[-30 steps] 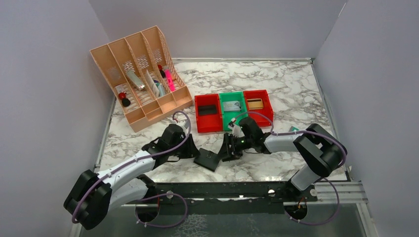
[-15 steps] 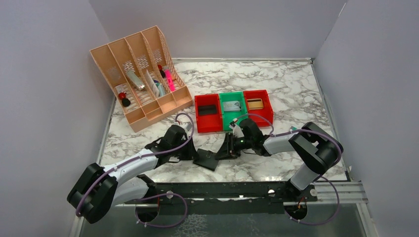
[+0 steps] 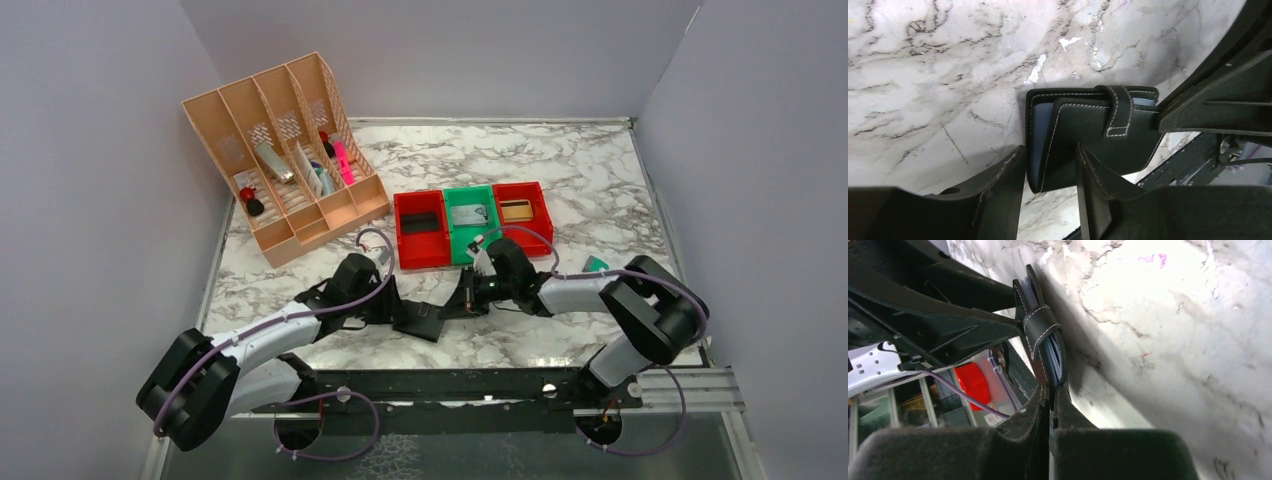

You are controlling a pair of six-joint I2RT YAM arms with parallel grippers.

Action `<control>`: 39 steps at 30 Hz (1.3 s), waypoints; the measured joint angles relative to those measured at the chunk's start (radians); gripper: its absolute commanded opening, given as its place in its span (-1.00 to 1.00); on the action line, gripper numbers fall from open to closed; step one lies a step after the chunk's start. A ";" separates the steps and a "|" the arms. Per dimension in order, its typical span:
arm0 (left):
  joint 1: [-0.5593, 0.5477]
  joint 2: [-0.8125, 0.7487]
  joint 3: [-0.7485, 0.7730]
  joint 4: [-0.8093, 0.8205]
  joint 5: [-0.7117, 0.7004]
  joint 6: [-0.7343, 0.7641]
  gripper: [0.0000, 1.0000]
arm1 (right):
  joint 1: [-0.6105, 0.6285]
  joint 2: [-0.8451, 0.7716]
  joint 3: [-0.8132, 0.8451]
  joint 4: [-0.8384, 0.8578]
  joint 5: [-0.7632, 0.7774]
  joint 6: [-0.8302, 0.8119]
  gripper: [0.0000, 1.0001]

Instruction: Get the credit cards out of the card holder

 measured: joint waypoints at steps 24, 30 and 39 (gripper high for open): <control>-0.009 -0.428 -0.063 -0.037 -0.141 -0.059 0.68 | 0.010 -0.713 0.203 -0.995 0.745 -0.363 -0.98; -0.009 -0.485 -0.108 -0.065 -0.146 -0.098 0.70 | 0.064 -0.577 0.209 -1.044 0.816 -0.359 -0.98; -0.009 -0.486 -0.108 -0.103 -0.169 -0.103 0.70 | 0.357 -0.367 0.322 -1.151 1.065 -0.251 -0.97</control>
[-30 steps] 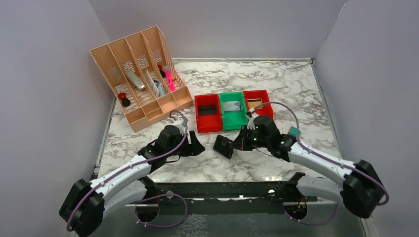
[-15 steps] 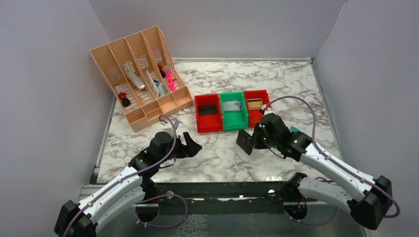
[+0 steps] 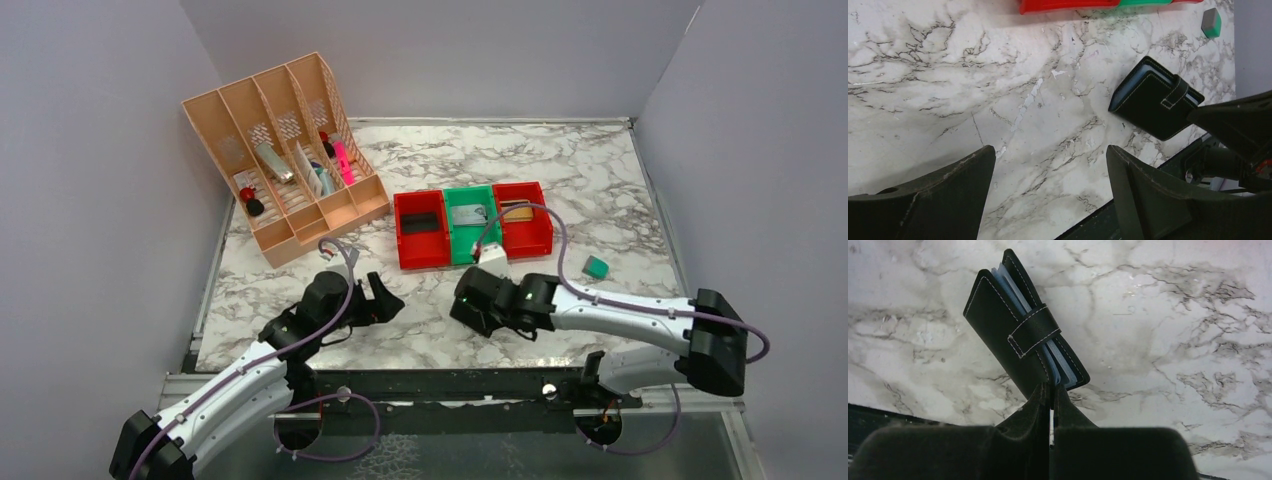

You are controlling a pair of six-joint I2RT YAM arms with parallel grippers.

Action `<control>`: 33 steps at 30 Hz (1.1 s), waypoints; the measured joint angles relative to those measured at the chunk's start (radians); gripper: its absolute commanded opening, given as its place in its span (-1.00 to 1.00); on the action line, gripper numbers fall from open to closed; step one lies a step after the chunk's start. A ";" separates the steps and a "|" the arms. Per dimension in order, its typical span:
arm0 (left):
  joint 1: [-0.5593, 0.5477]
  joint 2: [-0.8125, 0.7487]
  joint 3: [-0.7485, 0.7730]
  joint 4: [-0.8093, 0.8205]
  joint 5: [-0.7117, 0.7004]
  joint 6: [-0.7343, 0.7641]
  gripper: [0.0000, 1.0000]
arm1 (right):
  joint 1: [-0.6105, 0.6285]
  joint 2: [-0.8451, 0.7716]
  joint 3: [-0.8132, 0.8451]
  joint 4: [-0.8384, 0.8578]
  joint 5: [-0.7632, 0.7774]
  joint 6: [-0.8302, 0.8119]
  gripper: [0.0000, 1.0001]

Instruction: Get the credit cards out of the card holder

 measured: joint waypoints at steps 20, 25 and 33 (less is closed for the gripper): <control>0.000 -0.148 0.054 -0.205 -0.160 -0.104 0.68 | 0.364 0.489 0.328 -0.569 0.416 0.565 -0.98; 0.000 -0.127 0.057 -0.217 -0.164 -0.106 0.68 | 0.364 0.281 0.300 -0.603 0.483 0.587 -0.97; 0.000 -0.092 0.081 -0.220 -0.175 -0.106 0.67 | 0.363 0.513 0.347 -0.619 0.528 0.523 -0.95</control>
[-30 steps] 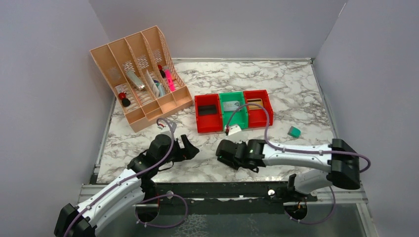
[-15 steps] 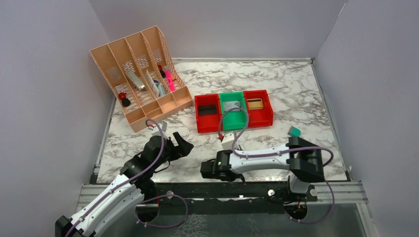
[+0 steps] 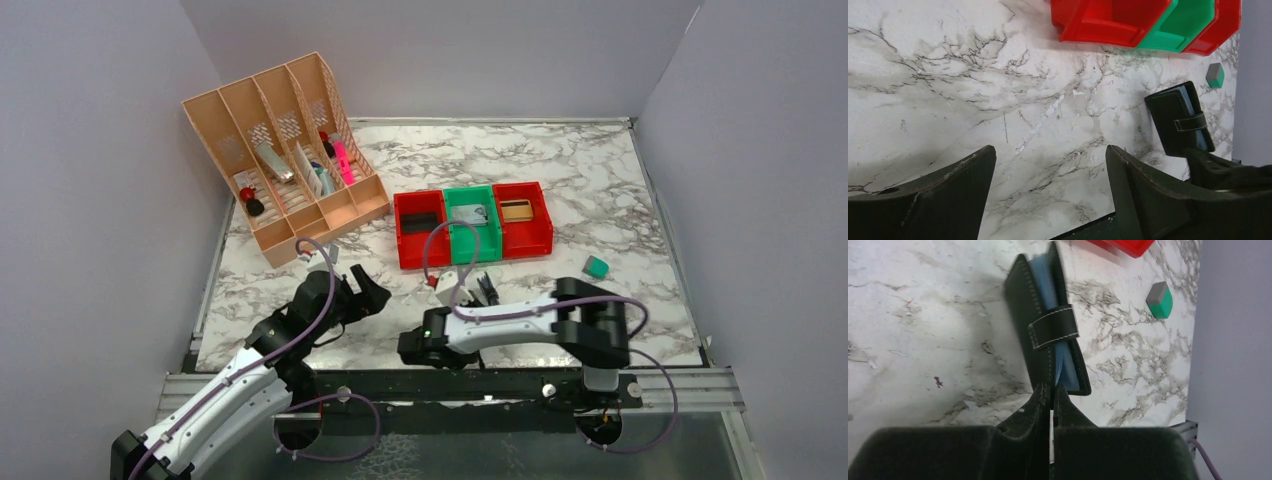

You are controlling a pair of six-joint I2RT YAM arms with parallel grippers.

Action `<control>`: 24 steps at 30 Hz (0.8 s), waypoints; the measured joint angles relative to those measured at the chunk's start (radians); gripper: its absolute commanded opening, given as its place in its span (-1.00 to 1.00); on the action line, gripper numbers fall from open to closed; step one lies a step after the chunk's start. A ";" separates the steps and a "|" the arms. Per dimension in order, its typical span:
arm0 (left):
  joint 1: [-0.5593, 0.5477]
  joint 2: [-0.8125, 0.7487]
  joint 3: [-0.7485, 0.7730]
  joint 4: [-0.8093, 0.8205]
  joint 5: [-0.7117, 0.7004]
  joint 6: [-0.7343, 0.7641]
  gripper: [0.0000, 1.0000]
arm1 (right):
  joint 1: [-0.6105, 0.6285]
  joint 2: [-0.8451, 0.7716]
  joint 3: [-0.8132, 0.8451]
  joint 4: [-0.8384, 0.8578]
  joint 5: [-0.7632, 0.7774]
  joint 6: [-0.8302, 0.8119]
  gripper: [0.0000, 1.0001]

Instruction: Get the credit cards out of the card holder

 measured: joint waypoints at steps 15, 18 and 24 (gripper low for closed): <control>0.000 -0.166 0.072 -0.151 -0.187 -0.076 0.68 | 0.053 0.038 -0.076 0.488 -0.164 -0.438 -0.11; 0.000 -0.171 0.074 -0.166 -0.192 -0.075 0.85 | 0.054 -0.078 -0.134 0.645 -0.264 -0.533 0.12; 0.000 -0.134 0.100 -0.149 -0.172 -0.030 0.98 | 0.054 -0.325 -0.243 0.873 -0.369 -0.630 0.34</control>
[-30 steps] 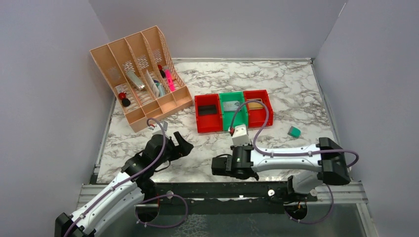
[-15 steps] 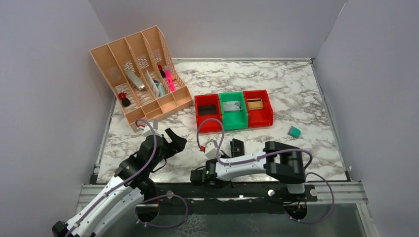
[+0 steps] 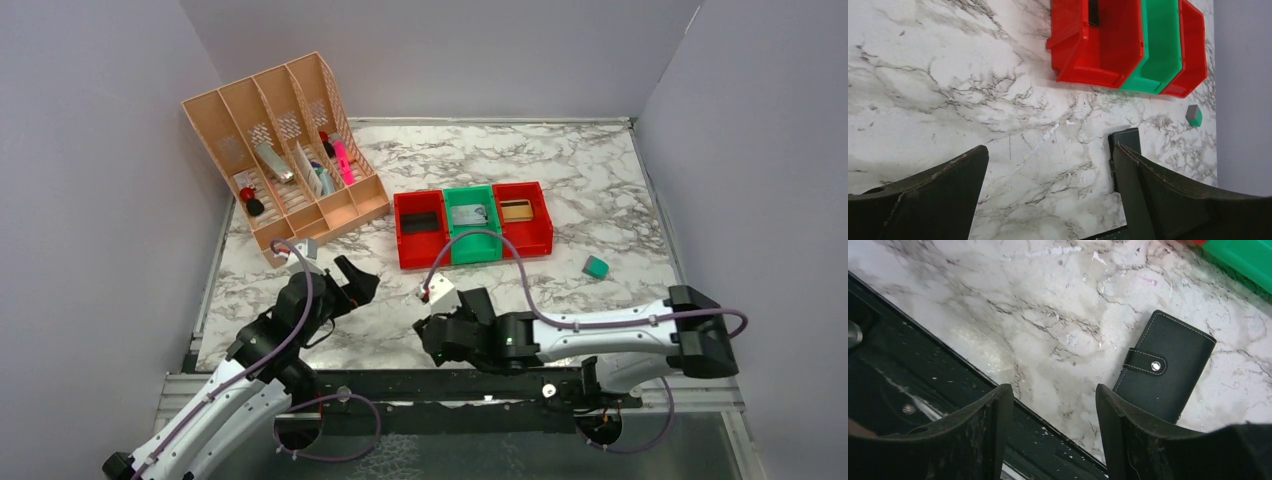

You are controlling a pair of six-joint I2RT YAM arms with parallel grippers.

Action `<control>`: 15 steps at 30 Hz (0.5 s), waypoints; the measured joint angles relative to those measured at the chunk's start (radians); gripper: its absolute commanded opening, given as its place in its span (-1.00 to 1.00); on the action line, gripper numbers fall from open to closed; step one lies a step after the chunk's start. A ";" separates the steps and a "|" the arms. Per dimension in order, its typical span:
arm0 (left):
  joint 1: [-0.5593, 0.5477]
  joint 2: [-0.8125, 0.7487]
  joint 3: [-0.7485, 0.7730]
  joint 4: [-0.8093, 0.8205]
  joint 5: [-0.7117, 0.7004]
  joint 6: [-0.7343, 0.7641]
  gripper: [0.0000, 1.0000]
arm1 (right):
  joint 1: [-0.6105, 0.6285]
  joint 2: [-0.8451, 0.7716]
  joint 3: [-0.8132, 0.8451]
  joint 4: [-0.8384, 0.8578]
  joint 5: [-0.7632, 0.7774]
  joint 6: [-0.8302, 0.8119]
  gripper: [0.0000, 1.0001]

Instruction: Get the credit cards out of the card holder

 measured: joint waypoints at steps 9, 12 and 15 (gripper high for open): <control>0.000 0.163 -0.025 0.240 0.190 0.065 0.97 | -0.327 -0.298 -0.245 0.114 -0.119 0.094 0.36; 0.000 0.268 -0.032 0.336 0.263 0.073 0.84 | -0.454 -0.364 -0.335 0.123 -0.208 0.124 0.36; 0.000 0.371 -0.025 0.401 0.317 0.092 0.67 | -0.612 -0.404 -0.414 0.166 -0.361 0.135 0.33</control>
